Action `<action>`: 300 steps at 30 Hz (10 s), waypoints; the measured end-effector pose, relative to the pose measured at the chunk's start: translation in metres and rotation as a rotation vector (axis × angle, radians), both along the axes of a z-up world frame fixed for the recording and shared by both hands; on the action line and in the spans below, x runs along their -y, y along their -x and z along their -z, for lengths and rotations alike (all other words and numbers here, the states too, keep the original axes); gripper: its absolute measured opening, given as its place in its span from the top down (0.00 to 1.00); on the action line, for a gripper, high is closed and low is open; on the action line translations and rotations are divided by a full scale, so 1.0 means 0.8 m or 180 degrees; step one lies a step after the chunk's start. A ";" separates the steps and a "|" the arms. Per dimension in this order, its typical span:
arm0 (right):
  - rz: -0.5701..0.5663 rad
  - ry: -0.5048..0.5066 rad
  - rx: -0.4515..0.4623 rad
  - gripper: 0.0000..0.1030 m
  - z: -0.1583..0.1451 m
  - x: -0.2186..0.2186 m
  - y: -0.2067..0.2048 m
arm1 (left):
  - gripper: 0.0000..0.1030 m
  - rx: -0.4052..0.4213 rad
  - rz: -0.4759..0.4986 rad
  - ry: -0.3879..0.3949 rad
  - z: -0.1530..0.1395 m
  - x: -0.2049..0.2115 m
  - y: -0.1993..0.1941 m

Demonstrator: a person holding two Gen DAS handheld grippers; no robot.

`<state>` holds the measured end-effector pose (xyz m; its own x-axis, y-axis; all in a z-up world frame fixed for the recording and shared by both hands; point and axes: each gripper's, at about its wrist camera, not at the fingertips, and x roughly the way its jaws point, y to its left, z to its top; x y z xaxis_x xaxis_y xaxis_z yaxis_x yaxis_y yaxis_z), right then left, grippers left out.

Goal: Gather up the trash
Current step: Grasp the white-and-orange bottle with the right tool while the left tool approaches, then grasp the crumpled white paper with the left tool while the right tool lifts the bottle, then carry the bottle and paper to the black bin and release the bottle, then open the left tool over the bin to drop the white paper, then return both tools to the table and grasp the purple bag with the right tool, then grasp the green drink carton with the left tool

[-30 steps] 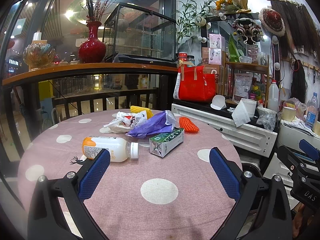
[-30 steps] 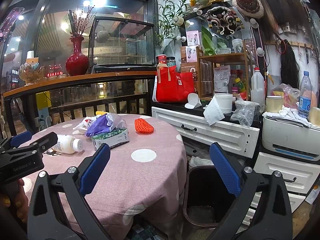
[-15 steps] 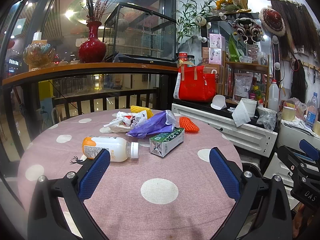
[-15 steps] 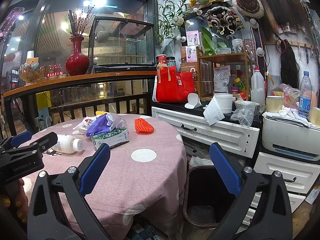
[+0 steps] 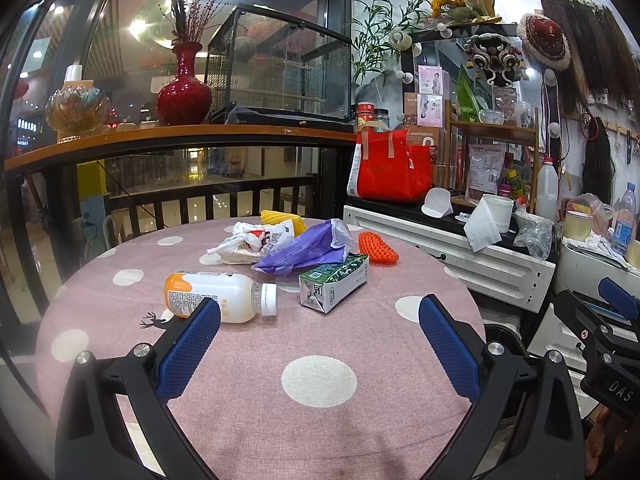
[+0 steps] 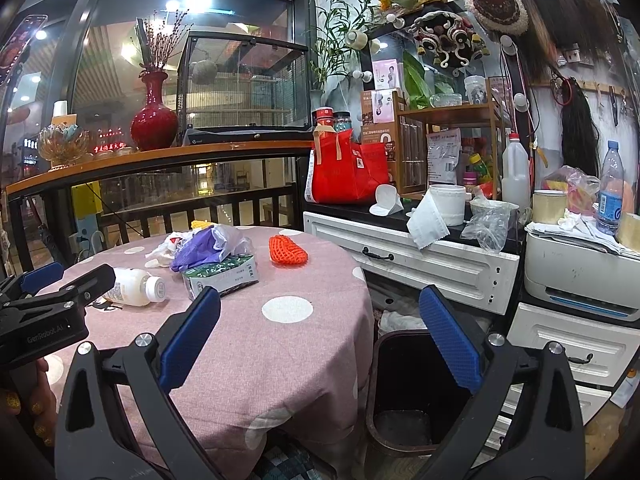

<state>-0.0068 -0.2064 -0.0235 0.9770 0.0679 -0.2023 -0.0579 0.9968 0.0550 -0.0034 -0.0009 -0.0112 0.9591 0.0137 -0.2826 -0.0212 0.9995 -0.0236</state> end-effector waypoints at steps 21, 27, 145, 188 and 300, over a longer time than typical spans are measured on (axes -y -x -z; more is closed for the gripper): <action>-0.0702 0.0139 -0.1054 0.05 0.002 -0.019 -0.103 | 0.05 -0.0744 0.0262 0.0054 0.016 -0.042 -0.058; -0.1304 0.0261 -0.1346 0.05 0.005 -0.053 -0.152 | 0.05 -0.0975 0.0414 -0.0117 0.009 -0.078 -0.085; 0.0093 -0.0826 -0.2666 0.40 0.184 0.244 -0.284 | 0.61 -0.1216 0.2245 0.0220 -0.016 0.161 -0.141; 0.1440 -0.0771 -0.2054 0.22 0.145 0.355 -0.208 | 0.61 -0.2309 0.2355 -0.0301 0.175 0.357 -0.205; -0.1370 -0.0210 -0.0685 0.82 -0.115 -0.022 -0.288 | 0.06 -0.1777 0.1042 -0.0045 0.065 -0.036 -0.289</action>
